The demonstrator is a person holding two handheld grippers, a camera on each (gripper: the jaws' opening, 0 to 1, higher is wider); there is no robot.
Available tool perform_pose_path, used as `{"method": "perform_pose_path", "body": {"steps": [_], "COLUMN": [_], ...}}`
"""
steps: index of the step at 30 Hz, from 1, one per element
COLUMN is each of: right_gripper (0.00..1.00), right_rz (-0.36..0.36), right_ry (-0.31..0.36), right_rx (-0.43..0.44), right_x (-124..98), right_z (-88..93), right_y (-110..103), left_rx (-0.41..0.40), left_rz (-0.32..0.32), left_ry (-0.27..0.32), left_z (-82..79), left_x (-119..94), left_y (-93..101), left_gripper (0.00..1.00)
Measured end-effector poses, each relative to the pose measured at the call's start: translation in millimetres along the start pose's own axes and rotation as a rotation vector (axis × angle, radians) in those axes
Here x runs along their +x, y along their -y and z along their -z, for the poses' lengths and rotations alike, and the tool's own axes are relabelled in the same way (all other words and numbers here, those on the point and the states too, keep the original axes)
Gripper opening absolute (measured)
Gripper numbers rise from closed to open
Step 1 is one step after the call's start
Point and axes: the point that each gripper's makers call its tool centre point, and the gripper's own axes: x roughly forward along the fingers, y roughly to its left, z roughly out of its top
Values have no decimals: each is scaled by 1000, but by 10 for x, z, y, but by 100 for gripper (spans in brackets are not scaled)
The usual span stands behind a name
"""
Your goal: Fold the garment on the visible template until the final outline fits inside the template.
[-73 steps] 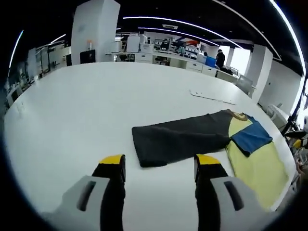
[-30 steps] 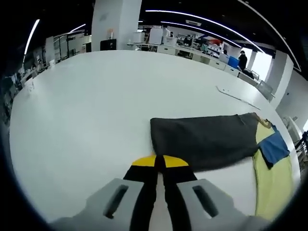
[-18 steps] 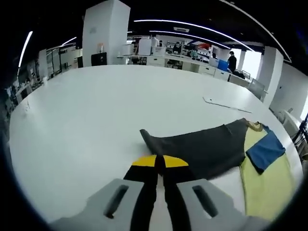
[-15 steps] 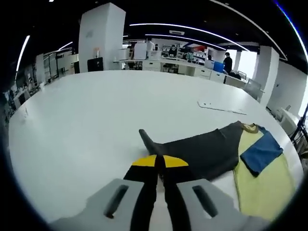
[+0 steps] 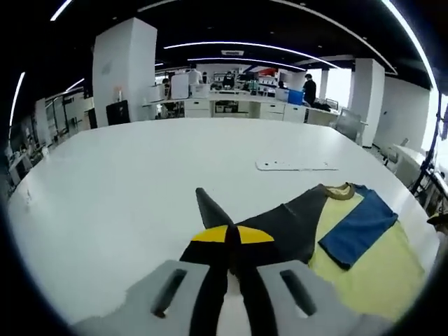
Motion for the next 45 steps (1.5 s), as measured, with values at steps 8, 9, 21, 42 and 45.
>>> {"method": "perform_pose_path", "body": {"steps": [8,9,21,42,45], "right_gripper": [99,99,99,99,99], "right_rz": [-6,-7,-4,11,14], "right_ry": [-3,-1,-12,-25,-30], "right_rx": [-7,-7,-4,29,34], "right_x": [15,15,0,-24,-27], "right_z": [27,28,74,167,187], "right_y": [-14,-17,21,120,134], "left_rx": [37,42,84,151,161], "left_rz": [66,74,181,371,399], "left_ry": [46,50,79,95,114], "left_z": [-278,-305,-524,-517,-458], "left_x": [59,69,200,410,466], "left_y": [367,409,1017,2148,2303], "left_gripper": [0,0,0,0,0]}}
